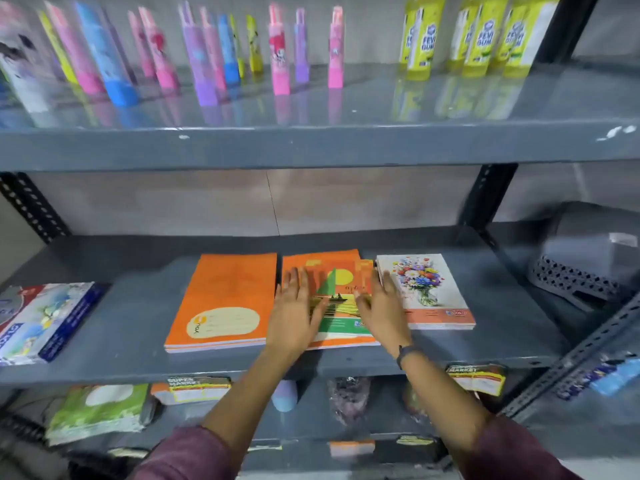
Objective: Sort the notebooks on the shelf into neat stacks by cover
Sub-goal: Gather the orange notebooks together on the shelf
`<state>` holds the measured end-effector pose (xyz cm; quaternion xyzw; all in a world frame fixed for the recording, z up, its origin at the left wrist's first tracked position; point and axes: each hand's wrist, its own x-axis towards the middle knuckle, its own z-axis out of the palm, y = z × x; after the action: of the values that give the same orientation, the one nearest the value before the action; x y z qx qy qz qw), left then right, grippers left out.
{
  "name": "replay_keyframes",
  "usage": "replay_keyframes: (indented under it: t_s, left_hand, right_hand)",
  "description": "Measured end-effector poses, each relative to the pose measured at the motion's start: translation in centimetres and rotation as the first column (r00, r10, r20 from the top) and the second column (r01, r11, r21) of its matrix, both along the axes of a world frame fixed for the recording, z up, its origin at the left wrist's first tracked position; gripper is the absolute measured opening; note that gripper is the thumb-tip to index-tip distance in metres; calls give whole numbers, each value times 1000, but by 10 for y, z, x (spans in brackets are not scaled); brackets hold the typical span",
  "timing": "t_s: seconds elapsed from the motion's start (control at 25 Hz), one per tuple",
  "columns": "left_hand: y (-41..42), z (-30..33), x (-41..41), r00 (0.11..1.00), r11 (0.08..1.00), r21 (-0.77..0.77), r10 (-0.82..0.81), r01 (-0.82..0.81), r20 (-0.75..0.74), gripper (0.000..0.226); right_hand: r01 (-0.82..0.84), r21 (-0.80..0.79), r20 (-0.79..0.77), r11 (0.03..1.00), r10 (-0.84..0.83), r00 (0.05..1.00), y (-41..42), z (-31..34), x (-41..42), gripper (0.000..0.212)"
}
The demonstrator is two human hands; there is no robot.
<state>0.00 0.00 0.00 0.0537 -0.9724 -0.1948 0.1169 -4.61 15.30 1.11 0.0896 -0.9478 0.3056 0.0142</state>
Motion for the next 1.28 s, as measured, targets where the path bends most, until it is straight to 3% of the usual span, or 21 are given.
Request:
replay_keyframes:
  t_s: [0.08, 0.2, 0.24, 0.28, 0.36, 0.48, 0.56, 0.64, 0.72, 0.8, 0.84, 0.88, 0.92, 0.96, 1.0, 1.04, 1.12, 1.2, 1.28]
  left_hand:
    - [7, -3, -13, 989, 968, 216, 105, -125, 102, 66]
    - [19, -2, -24, 972, 886, 407, 232, -223, 28, 35]
    - [25, 3, -24, 960, 820, 512, 276, -255, 35, 27]
    - [29, 7, -28, 944, 726, 624, 322, -290, 64, 26]
    - [38, 17, -39, 908, 447, 820, 371, -358, 194, 33]
    - [66, 27, -57, 906, 68, 934, 276, -350, 319, 49]
    - [94, 32, -68, 926, -58, 939, 152, -340, 345, 48]
    - [120, 37, -75, 935, -92, 934, 47, -346, 351, 46]
    - [138, 35, -81, 936, -36, 935, -24, -353, 352, 50]
    - [143, 35, -80, 952, 118, 950, -61, -290, 298, 54]
    - [139, 35, -77, 973, 261, 944, -52, -204, 225, 52]
    - [131, 33, -71, 991, 459, 882, -20, -107, 131, 48]
    - [117, 28, -64, 998, 679, 731, 44, -66, 49, 46]
    - [99, 22, -58, 991, 837, 537, 134, -108, -9, 48]
    - [78, 16, -51, 971, 909, 355, 240, -219, -14, 52]
    - [56, 10, -44, 935, 910, 222, 352, -350, 33, 56]
    - [23, 4, -31, 850, 841, 149, 494, -520, 182, 57]
    - [8, 2, -24, 817, 805, 195, 500, -561, 286, 51]
    - [3, 0, -23, 824, 772, 300, 483, -561, 297, 43]
  right_hand:
    - [39, -129, 163, 991, -18, 986, -1, -5, -11, 58]
    - [109, -194, 231, 975, -62, 971, -7, -10, -20, 56]
    - [135, -222, 248, 966, -78, 966, -8, -10, -19, 54]
    - [159, -252, 253, 955, -93, 963, -7, -9, -21, 50]
    - [196, -272, 224, 942, -136, 965, 1, -3, -25, 42]
    - [316, -144, 104, 938, -304, 947, 33, 6, -32, 43]
    - [414, -55, -10, 908, -415, 910, 66, 8, -41, 39]
    - [473, 5, -27, 881, -473, 881, 95, 5, -48, 40]
    - [472, 72, 13, 879, -474, 880, 112, -2, -52, 41]
    - [447, 129, 33, 885, -455, 890, 118, -7, -52, 41]
    - [445, 153, 4, 882, -451, 893, 117, -7, -52, 41]
    - [446, 167, -63, 879, -442, 895, 113, -5, -52, 40]
    - [434, 160, -141, 887, -415, 899, 105, -1, -51, 40]
    - [389, 128, -193, 912, -362, 912, 93, 2, -48, 40]
    - [305, 78, -200, 949, -285, 937, 78, 5, -44, 40]
    - [201, 14, -163, 980, -196, 967, 60, 5, -39, 41]
    - [44, -75, 2, 996, -44, 999, 26, 1, -26, 44]
    - [-29, -59, 135, 998, 37, 990, 6, -7, -18, 49]
    - [-35, -14, 147, 999, 36, 988, 0, -14, -16, 51]
